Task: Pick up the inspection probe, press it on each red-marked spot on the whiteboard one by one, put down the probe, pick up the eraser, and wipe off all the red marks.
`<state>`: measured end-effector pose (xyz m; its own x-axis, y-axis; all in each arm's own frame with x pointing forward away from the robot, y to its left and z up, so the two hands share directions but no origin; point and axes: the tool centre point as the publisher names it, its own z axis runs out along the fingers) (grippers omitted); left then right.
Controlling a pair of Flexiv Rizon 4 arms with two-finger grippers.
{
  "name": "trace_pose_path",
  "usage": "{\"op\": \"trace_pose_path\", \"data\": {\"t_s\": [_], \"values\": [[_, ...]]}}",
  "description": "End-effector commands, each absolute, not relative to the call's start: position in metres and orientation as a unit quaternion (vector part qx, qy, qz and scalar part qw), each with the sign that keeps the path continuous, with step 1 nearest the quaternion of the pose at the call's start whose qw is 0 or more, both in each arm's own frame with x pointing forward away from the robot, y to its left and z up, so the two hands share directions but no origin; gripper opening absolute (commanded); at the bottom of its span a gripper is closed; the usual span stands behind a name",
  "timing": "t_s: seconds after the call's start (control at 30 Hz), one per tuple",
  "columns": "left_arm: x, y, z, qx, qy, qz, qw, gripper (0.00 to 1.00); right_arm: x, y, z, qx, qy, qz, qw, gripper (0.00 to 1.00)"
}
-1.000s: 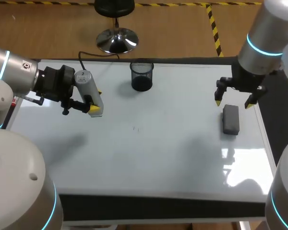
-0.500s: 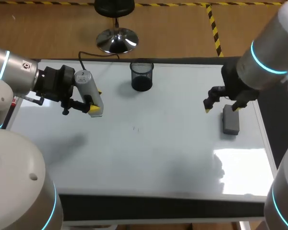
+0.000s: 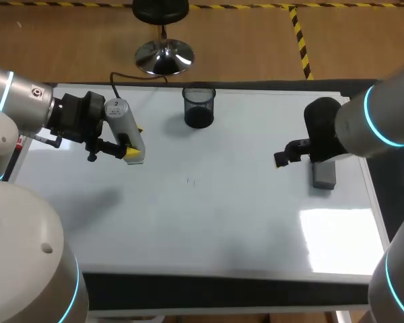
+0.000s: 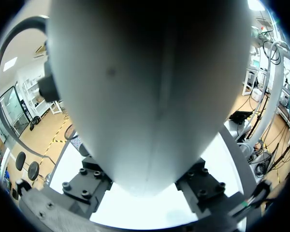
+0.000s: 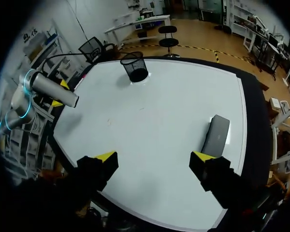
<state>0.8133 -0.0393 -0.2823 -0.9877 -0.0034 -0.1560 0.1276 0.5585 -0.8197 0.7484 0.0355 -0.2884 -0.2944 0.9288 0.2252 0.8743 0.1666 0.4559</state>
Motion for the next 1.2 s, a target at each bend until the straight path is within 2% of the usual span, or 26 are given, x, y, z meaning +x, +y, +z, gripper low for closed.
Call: {"op": "trace_pose_path", "data": {"t_s": [0.03,0.67,1.2], "values": [[0.813,-0.039,-0.281,0.036,0.879,-0.469,0.072,0.00,0.752,0.047,-0.295,0.587,0.762,0.267,0.057,1.00],[0.813,-0.039,-0.281,0.036,0.879,-0.469,0.072,0.00,0.745,0.089,-0.298,0.545,0.787,0.283,0.061,1.00],[0.813,-0.039,-0.281,0.036,0.879,-0.469,0.072,0.00,0.746,0.090,-0.297,0.542,0.791,0.279,0.059,1.00]]}}
